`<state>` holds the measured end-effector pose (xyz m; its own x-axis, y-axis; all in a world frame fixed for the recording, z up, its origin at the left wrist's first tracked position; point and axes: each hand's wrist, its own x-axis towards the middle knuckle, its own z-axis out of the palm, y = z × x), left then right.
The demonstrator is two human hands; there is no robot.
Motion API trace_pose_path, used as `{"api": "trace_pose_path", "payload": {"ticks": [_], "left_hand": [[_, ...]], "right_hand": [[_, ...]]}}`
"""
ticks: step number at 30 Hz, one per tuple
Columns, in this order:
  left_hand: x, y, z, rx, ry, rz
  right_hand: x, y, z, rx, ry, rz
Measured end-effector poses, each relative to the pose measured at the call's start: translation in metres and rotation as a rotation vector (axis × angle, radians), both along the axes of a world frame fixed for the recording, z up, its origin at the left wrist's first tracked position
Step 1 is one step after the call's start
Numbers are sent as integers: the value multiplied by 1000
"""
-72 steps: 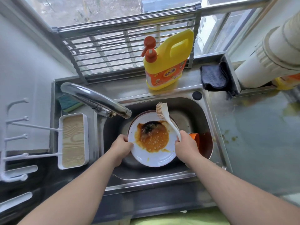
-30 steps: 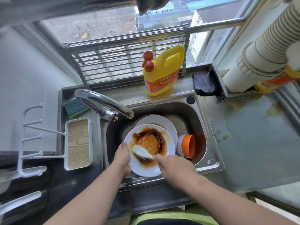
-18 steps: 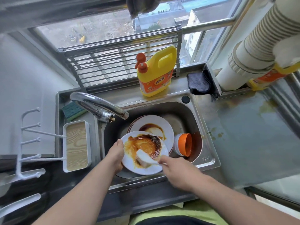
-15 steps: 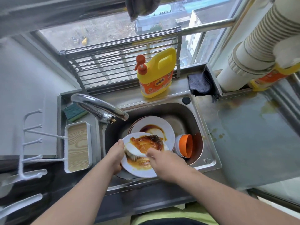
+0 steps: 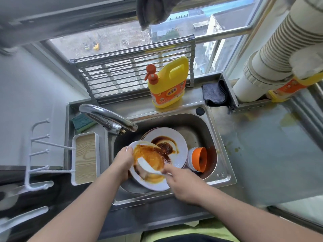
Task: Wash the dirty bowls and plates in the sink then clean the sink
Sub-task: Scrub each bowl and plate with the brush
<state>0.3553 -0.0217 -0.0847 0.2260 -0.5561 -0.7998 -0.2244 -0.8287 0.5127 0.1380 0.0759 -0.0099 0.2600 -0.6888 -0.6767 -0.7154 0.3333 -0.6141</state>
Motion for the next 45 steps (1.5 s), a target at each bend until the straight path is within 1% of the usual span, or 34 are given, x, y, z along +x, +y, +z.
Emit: {"api": "trace_pose_path", "payload": {"ticks": [1, 3, 5, 6, 7, 8, 11, 13, 14, 16, 18, 20, 22, 23, 26, 27, 28, 31, 33, 34, 36, 38, 41, 42, 43, 45], "left_hand": [[-2, 4, -3, 4, 21, 11], [-8, 9, -1, -10, 32, 29], [-11, 9, 2, -81, -18, 42], [-12, 8, 5, -129, -66, 43], [-11, 8, 4, -178, -109, 54], [-12, 8, 6, -215, -139, 63], [-17, 13, -1, -291, -193, 126], [-26, 19, -6, -327, -195, 194], [-31, 23, -6, -338, -174, 226], [-41, 29, -6, -364, -102, 272], [-48, 33, -4, -380, -31, 331], [-49, 30, -4, -392, 3, 399], [-47, 25, -4, -413, 10, 454], [-46, 23, -6, -416, 16, 470], [-50, 22, -4, -383, 55, 517], [-50, 23, -5, -378, 64, 522], [-52, 24, -3, -375, 76, 514], [-43, 24, -4, -369, 60, 465], [-36, 25, -6, -342, 61, 386], [-36, 27, -7, -339, 71, 345], [-43, 35, -5, -342, 78, 279], [-52, 40, -4, -349, 82, 260], [-57, 33, 1, -354, 87, 334], [-55, 28, 2, -345, 94, 384], [-52, 23, 5, -334, 104, 435], [-41, 14, 5, -323, 113, 450]], "right_hand": [[5, -13, -6, -35, 20, -13], [1, -38, -28, -71, 119, -37], [-22, -46, -50, -62, 268, -15], [-34, -40, -57, -51, 312, -4], [-43, -27, -61, -22, 313, -10], [-49, -12, -60, 5, 272, -35], [-33, 24, -35, 46, 84, -91], [-10, 19, -21, -2, -26, -76], [0, 8, -18, -44, -39, -60], [8, -23, -20, -115, 11, -68], [-5, -47, -32, -157, 106, -89], [-30, -47, -46, -138, 237, -73], [-46, -24, -54, -92, 301, -48], [-46, -8, -53, -60, 272, -59], [-22, 29, -36, -66, 73, -80], [-16, 32, -30, -75, 41, -74], [-18, 30, -30, -80, 58, -49], [-48, 10, -43, -89, 221, -19], [-67, -7, -50, -98, 323, -5], [-69, -18, -52, -117, 342, -13], [-57, -37, -50, -167, 296, -97], [-32, -46, -43, -190, 184, -143], [8, -19, -36, -168, -12, -122], [12, -2, -35, -165, -47, -105], [9, 13, -34, -152, -59, -85], [-20, 29, -38, -94, 7, -24]]}}
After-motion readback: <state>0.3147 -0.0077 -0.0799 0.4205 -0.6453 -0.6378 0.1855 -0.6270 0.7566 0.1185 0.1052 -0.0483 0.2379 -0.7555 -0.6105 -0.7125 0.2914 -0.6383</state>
